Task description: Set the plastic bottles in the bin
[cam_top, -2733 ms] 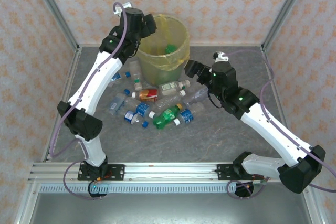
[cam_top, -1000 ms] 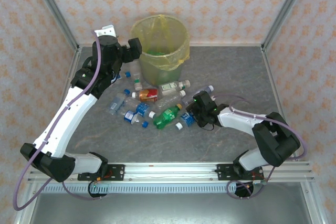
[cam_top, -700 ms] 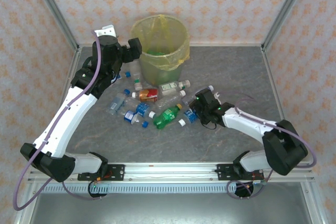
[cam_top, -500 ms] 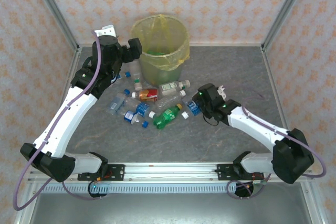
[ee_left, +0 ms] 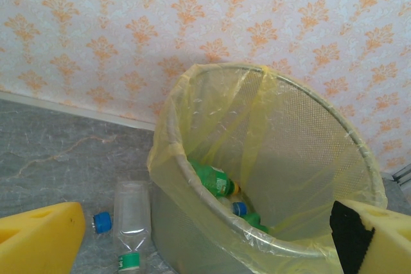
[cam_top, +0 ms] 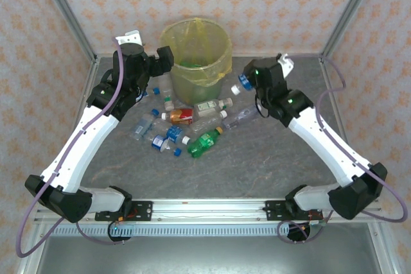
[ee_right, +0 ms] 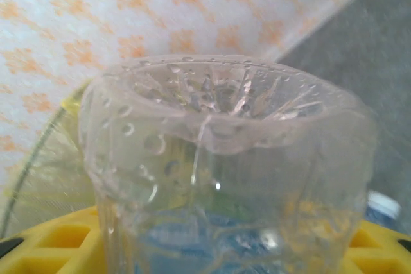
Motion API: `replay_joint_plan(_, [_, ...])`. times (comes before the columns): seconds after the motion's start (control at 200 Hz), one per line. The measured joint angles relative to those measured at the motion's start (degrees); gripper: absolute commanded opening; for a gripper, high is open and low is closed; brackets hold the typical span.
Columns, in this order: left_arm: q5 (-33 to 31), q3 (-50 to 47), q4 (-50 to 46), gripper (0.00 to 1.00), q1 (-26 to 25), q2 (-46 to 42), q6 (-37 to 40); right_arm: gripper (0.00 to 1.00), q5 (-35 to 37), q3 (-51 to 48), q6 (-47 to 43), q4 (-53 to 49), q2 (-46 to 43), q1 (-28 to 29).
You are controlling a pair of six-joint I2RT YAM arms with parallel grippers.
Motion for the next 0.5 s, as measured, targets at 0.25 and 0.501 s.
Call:
replay_joint_plan(0.25, [-0.4,0.0,0.0,0.99,0.0,-0.8,0.0,0.58,2.4,19.6,-12.2,2.9,13.9,0.0])
replay_joint_plan(0.501, [-1.1,-0.8,-0.2,0.99,0.0,-5.3,-0.2,0.57,2.0,42.1,-21.3,3.3,30.8,-0.1])
